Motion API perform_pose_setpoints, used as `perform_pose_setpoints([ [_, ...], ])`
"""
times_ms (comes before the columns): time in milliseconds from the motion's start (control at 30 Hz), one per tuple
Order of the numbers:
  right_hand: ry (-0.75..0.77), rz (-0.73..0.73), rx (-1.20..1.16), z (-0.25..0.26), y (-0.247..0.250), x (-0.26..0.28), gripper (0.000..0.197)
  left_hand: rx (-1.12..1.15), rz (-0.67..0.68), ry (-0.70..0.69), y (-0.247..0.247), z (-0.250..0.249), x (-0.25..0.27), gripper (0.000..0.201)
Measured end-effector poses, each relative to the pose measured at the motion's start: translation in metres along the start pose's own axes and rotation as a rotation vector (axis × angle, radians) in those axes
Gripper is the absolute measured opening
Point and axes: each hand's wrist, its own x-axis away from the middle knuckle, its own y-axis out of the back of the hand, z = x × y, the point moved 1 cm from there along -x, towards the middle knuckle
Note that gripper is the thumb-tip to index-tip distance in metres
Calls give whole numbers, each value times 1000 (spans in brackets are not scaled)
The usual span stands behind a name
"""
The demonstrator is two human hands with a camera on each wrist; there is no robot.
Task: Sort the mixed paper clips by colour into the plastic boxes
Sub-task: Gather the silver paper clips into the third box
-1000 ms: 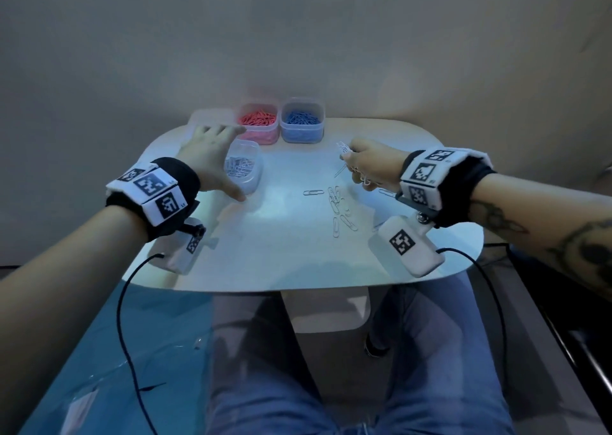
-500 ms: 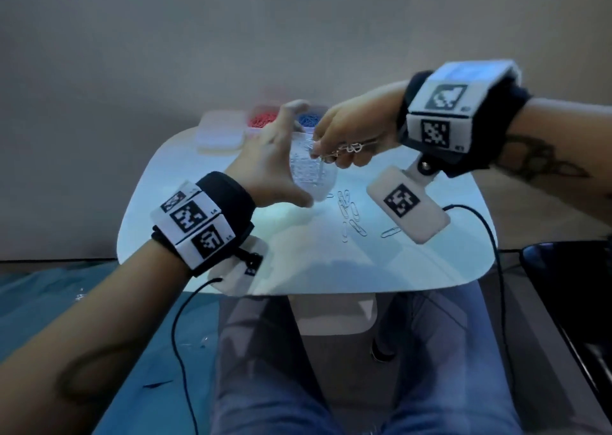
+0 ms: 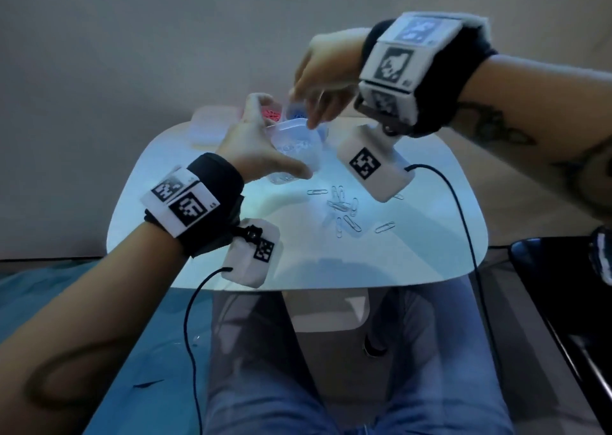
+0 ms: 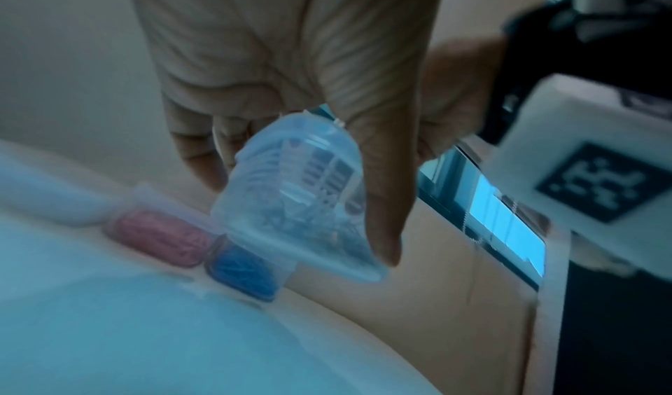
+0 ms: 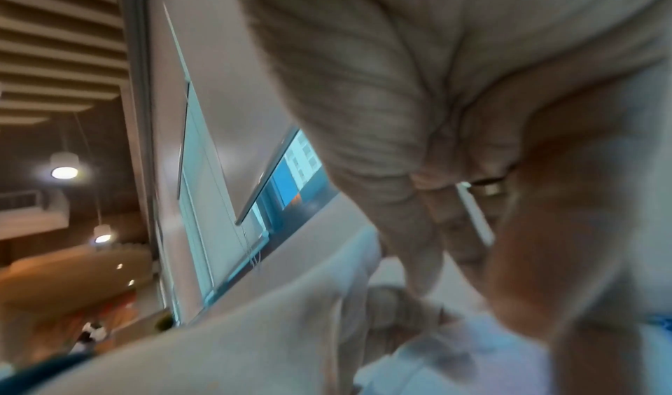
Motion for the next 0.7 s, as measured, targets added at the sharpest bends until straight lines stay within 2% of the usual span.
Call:
perform_pose_setpoints([
  [67,-1,-142,-104,-19,9,7,20,22,-33,28,3,7,-5,99],
  [100,-37,-154,-78,-30,8,8,21,8,-50,38,5,15,-9,99],
  [233,-175,44,302,-74,-16,21,32,-226,-41,48,14,26,-14,100],
  [367,-272,195,468,-104,-41,38,70,-385,47,82,18,36,-12,102],
  [400,-306,217,479,-109,-46,42,74,-406,67,85,18,36,-9,103],
  [500,-370,216,461,-127,-58,43,63,-493,95,66,17,35,-4,115],
  [567,-346,180,298,-134,-66,43,45,-617,64,9,13,23,5,120],
  [633,-293,178,100,-136,-72,42,32,-695,-23,-106,3,3,16,105],
  [667,-270,196,27,-136,-73,43,28,-682,-22,-149,-7,-6,20,94],
  [700,-254,212,-30,-135,-74,43,27,-644,36,-152,-17,-14,24,86],
])
